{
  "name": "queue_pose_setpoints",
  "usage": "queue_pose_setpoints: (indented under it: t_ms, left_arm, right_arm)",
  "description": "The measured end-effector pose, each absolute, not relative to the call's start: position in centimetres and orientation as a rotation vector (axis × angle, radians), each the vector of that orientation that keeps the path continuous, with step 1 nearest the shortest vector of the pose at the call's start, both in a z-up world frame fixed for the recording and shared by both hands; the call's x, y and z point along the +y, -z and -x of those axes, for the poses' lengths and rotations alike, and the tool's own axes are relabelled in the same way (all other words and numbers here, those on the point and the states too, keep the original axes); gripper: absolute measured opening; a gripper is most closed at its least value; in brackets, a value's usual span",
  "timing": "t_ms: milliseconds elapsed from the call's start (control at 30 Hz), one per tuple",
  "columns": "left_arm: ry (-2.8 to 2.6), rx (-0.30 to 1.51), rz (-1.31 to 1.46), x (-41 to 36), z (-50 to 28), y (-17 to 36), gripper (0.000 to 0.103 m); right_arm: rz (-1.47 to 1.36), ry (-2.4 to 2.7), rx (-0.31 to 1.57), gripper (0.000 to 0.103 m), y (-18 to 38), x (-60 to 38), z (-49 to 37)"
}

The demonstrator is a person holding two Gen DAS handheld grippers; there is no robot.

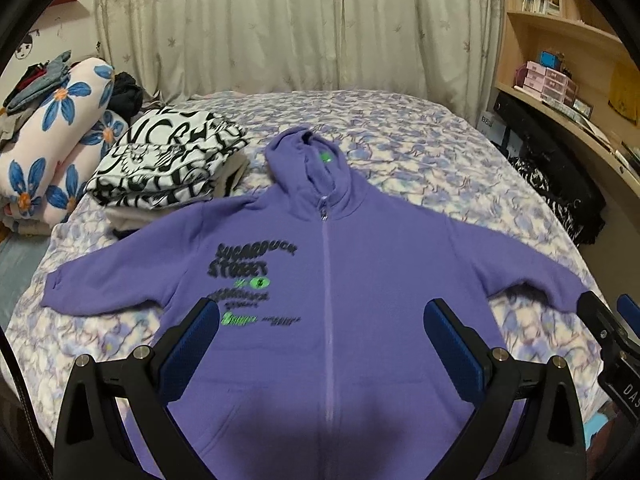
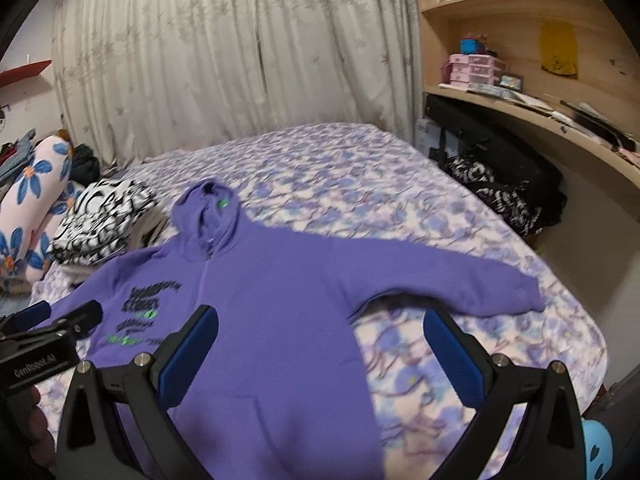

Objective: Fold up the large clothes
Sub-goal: 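Move the right tool to the hoodie sleeve cuff and grasp it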

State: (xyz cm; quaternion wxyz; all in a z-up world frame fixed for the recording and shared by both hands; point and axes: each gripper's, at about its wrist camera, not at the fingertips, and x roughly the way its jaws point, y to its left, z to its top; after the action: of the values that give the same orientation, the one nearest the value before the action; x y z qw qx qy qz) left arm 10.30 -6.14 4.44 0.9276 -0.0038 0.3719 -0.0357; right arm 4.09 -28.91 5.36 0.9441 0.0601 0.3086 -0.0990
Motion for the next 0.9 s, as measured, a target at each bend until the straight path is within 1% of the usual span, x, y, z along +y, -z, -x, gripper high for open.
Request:
queue_pose_setpoints:
  t_ms: [233,467,567,633,733,867,900]
  left_arm:
    - [0.075,0.729,-0.004,-8.2,-14.2,-3.5,0.101]
    - [0.13,0.789,0.001,-11.4,-18.6,0.4,0.101]
    - [0.157,0.79,0.017,-12.7,-19.6,2.0,0.101]
    - [0.157,0.787,-0.013,-14.1,-20.2,3.1,0.101]
    - [0.163,0.787,-0.073,-16.0,-21.1,4.8,0.101]
    - [0.204,0.857,-0.052,-17.4,-22.7,7.1,0.101]
    - [0.213,0.871,-0.032,-17.6,-23.2,7.7,0.101]
  right_arm:
    - [-0.152,0.264,0.639,0.103,-4.6,-34.0,-6.2]
    - [-0.18,0.354,0.691,0.102,-2.0,-38.2,-7.5]
    - [-0.206,0.388,0.73,0.098,-0.2,-40.2,-8.3]
    - [-0.263,0.402,0.764,0.095,1.4,-42.3,-8.7]
    - [-0.382,0.434,0.808,0.093,3.9,-45.8,-8.9]
    - [-0.561,0.472,0.849,0.091,7.2,-50.3,-8.4]
    - [-0.629,0.475,0.856,0.088,8.2,-51.6,-8.1]
